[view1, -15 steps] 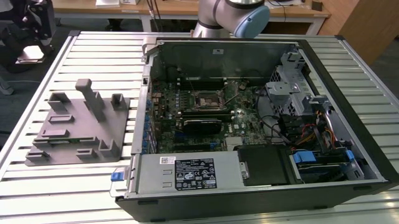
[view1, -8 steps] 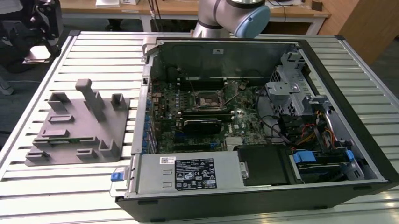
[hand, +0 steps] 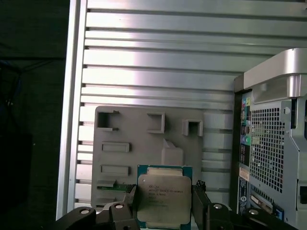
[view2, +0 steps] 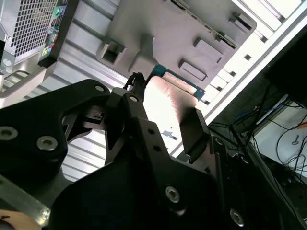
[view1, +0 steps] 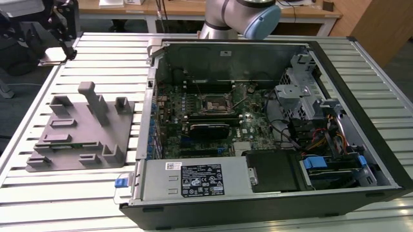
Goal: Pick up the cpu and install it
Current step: 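Pick up the cpu and move it towards the insertion slot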
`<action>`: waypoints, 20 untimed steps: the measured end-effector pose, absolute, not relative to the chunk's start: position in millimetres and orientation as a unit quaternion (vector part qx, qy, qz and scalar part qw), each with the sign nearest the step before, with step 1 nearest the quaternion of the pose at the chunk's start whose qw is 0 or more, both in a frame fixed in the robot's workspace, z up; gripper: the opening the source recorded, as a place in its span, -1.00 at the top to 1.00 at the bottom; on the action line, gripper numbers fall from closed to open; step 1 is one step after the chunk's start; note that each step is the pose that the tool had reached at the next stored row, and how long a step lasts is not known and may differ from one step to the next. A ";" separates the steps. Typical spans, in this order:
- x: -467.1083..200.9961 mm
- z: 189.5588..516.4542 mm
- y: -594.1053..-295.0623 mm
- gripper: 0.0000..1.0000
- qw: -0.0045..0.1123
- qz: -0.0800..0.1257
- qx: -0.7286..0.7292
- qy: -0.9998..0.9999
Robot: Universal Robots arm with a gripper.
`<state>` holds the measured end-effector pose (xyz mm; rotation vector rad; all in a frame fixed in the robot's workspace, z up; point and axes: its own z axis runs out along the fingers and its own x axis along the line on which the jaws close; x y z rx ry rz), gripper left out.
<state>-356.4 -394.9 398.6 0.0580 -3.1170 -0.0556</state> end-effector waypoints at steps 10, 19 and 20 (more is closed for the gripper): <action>-334.9 398.6 -395.0 -0.08 0.012 -0.018 0.019 -1.000; -315.1 398.6 -395.0 -0.08 0.012 -0.018 0.019 -1.000; -312.9 398.6 -395.0 -0.08 0.012 -0.018 0.019 -1.000</action>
